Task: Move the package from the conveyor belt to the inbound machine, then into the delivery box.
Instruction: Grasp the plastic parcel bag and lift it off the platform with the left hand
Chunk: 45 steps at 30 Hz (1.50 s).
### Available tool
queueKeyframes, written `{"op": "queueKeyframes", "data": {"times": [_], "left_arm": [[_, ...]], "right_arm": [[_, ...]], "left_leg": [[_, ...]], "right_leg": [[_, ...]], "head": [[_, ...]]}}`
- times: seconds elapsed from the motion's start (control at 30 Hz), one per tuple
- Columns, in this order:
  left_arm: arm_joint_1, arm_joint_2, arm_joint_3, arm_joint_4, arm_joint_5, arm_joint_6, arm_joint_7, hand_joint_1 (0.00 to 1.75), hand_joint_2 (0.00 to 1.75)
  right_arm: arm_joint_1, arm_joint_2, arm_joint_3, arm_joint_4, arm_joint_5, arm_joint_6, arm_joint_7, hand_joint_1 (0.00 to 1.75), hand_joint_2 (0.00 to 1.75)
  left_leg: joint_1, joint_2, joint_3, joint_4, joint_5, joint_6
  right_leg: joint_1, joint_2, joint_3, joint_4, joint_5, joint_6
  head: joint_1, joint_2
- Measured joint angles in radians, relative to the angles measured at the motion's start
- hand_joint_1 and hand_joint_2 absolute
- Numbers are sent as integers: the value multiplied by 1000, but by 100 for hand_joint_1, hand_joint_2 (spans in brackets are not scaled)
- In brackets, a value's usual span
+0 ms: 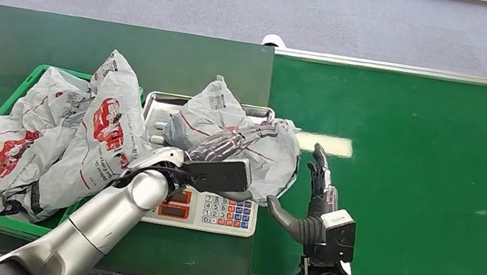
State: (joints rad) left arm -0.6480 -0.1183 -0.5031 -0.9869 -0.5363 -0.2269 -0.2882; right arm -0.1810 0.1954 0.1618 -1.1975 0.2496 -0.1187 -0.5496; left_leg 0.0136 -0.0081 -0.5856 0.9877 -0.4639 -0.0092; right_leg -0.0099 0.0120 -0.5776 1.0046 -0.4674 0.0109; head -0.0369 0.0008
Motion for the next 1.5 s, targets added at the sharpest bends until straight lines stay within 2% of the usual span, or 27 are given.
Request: {"op": "queueKeyframes", "data": {"times": [0.17,0.4,0.73,0.77,0.87,0.9,0.93,1.03,1.2,1.3,1.4,1.5], "left_arm": [[-13,15,-57,62,-46,-27,-22,0,175],[-19,46,-93,74,-78,-73,31,0,175],[-33,60,-112,86,-56,-30,62,0,175],[-34,60,-112,86,-53,-27,64,10,175],[-32,60,-105,84,-33,2,64,137,175],[-30,60,-99,82,-24,22,59,170,175],[-27,59,-90,77,-18,47,51,175,175],[-13,60,-66,46,-14,126,18,175,175],[6,60,-43,-13,-24,178,-10,175,175],[21,60,-32,-55,-49,254,-39,175,175],[33,59,-20,-104,-74,332,-47,175,175],[43,59,-6,-141,-78,357,-47,175,175]], "right_arm": [[-7,1,-21,16,38,-33,-2,0,175],[-7,0,-47,11,90,-44,40,0,175],[11,2,-58,-21,95,-45,45,0,175],[13,2,-59,-22,95,-45,45,0,175],[16,3,-62,-24,97,-45,47,0,175],[18,4,-62,-24,99,-45,48,0,175],[19,5,-62,-25,100,-45,49,0,175],[23,10,-63,-31,101,-45,50,0,175],[24,14,-65,-37,101,-42,50,0,175],[24,16,-66,-37,102,-36,50,0,175],[25,16,-66,-40,103,-31,50,0,175],[25,16,-66,-42,103,-30,50,0,175]], "left_leg": [[0,0,0,0,0,0],[0,1,1,0,0,0],[0,1,1,0,0,0],[0,1,1,0,0,0],[0,1,1,0,0,0],[0,1,1,0,0,0],[0,1,1,0,0,0],[0,1,1,0,0,0],[0,1,1,0,0,0],[0,1,0,0,0,0],[0,1,0,0,0,0],[0,1,0,0,0,0]], "right_leg": [[0,0,0,0,0,0],[0,0,1,0,0,0],[0,0,1,0,0,0],[0,0,1,0,0,0],[0,0,1,0,0,0],[0,0,1,0,0,0],[0,0,1,0,0,0],[0,0,1,0,0,0],[0,0,1,0,0,0],[0,0,0,0,0,0],[0,0,1,0,0,0],[0,0,1,0,0,0]], "head": [[0,0],[0,0],[0,0],[0,0],[0,0],[0,0],[0,0],[0,0],[0,0],[0,0],[0,0],[0,0]]}}
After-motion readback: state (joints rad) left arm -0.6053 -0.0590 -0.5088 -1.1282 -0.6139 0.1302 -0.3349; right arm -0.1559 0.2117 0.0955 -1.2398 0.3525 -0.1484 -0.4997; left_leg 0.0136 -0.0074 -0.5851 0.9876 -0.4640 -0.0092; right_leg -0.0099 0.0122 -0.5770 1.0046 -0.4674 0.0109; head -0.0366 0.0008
